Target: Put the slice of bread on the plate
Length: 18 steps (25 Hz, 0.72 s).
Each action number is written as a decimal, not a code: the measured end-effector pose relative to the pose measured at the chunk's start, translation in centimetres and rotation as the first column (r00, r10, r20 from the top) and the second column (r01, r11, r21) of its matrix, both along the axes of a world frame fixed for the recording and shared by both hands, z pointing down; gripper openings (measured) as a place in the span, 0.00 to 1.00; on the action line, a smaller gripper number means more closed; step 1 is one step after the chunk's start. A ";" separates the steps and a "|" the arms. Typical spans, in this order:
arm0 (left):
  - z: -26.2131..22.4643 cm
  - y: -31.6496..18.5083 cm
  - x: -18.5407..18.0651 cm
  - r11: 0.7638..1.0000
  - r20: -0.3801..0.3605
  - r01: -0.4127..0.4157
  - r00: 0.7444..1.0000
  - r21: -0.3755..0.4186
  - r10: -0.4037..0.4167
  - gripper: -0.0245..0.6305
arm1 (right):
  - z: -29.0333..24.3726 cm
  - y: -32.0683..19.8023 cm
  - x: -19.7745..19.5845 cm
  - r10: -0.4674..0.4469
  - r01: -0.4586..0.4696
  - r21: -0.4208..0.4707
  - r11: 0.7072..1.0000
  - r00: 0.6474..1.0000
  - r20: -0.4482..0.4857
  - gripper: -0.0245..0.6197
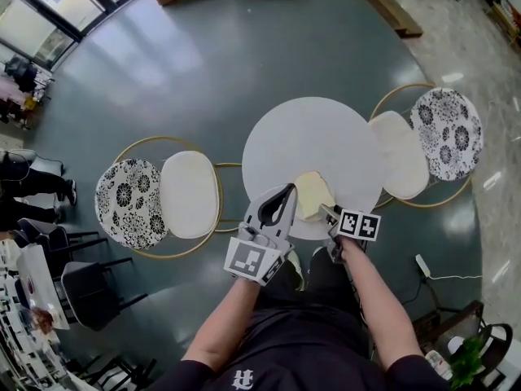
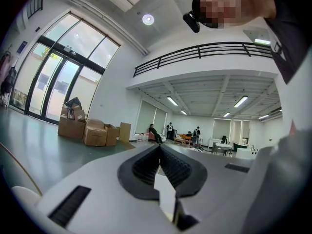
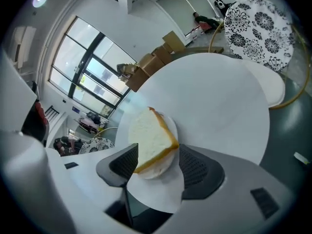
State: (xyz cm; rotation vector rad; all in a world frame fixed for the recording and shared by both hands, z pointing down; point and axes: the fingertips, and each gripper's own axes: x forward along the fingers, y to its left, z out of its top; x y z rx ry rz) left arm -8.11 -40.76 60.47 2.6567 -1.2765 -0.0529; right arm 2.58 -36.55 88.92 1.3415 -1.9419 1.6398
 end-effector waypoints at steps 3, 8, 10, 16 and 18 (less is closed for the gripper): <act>-0.5 0.0 0.1 1.000 -0.001 -0.001 1.000 0.000 0.001 0.04 | -0.1 0.5 1.1 0.018 -0.020 -0.022 1.000 0.998 -0.055 0.42; -2.6 0.3 0.5 1.000 0.000 -0.009 1.000 -0.001 0.009 0.04 | -3.3 0.6 2.8 0.078 -0.077 0.015 0.997 0.995 -0.070 0.41; -3.8 0.6 0.7 1.000 0.001 -0.011 1.000 -0.004 0.011 0.04 | -6.0 0.4 2.7 0.073 -0.070 0.059 0.996 0.996 -0.057 0.41; -8.5 1.8 1.2 1.000 0.001 -0.010 1.000 -0.021 0.011 0.04 | -16.8 -1.2 0.3 -0.024 0.026 0.255 0.966 1.000 -0.011 0.41; -9.8 2.0 1.4 1.000 -0.002 -0.008 1.000 -0.025 0.008 0.04 | -20.4 -1.8 -0.7 -0.074 0.071 0.317 0.946 0.997 -0.003 0.41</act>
